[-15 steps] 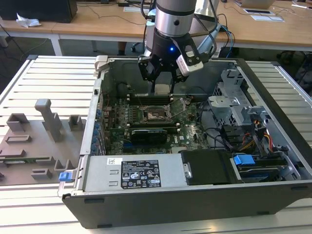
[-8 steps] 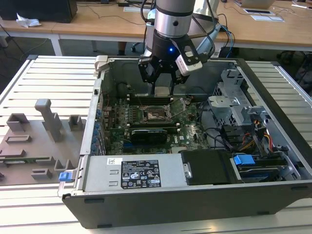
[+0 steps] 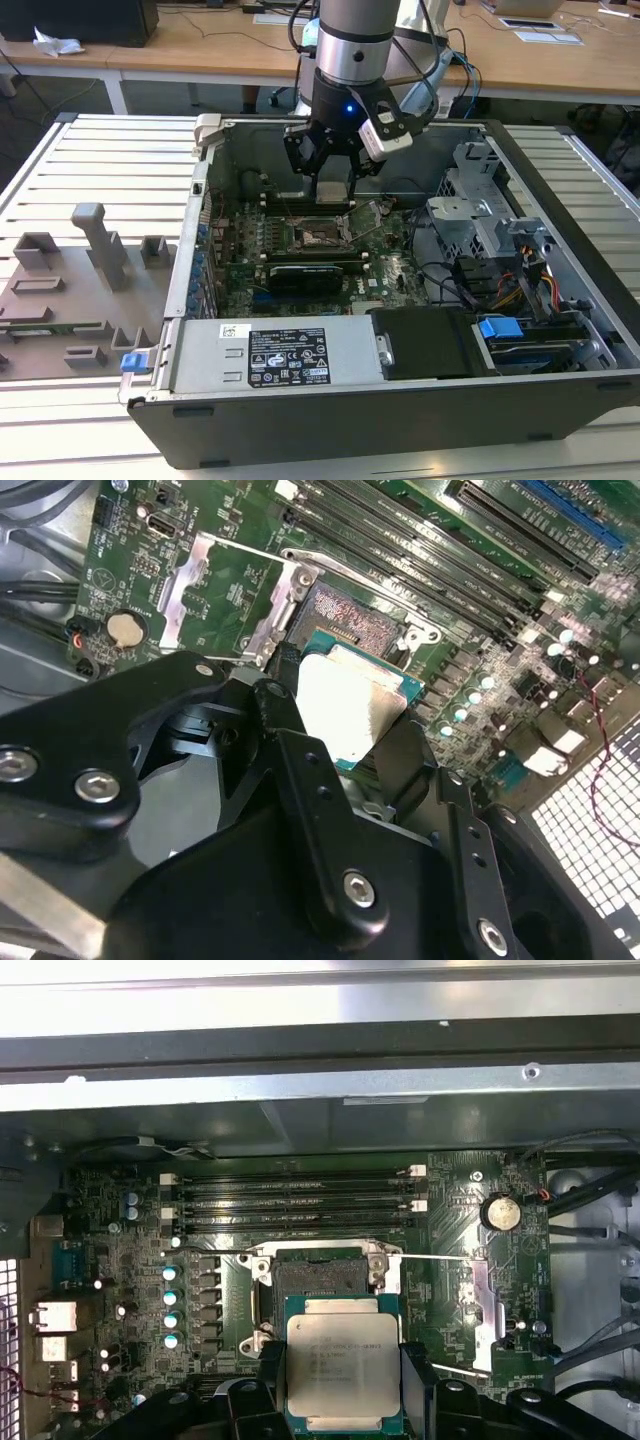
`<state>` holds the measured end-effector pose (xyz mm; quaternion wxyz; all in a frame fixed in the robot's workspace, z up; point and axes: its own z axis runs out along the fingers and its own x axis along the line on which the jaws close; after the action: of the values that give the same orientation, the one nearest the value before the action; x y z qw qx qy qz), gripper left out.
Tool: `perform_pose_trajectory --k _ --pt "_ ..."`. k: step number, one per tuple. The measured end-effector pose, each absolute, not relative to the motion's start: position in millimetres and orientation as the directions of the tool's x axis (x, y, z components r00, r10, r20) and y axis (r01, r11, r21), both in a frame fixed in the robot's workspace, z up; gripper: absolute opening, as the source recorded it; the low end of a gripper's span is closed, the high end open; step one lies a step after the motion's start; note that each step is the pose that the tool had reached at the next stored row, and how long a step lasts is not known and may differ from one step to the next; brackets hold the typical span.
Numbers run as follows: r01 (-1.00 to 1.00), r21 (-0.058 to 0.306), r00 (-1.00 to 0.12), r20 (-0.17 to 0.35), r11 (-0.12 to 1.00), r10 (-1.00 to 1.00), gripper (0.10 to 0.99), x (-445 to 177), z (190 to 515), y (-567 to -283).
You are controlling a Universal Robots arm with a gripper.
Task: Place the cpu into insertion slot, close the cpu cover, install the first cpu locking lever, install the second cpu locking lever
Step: 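Place the cpu into insertion slot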
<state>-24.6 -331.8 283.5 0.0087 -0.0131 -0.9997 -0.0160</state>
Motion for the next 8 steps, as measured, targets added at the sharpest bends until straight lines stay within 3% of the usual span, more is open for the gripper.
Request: perform_pose_trajectory --k 8 --pt "0.026 0.032 -1.0 0.018 0.999 0.026 0.541 -24.6 278.1 -331.8"
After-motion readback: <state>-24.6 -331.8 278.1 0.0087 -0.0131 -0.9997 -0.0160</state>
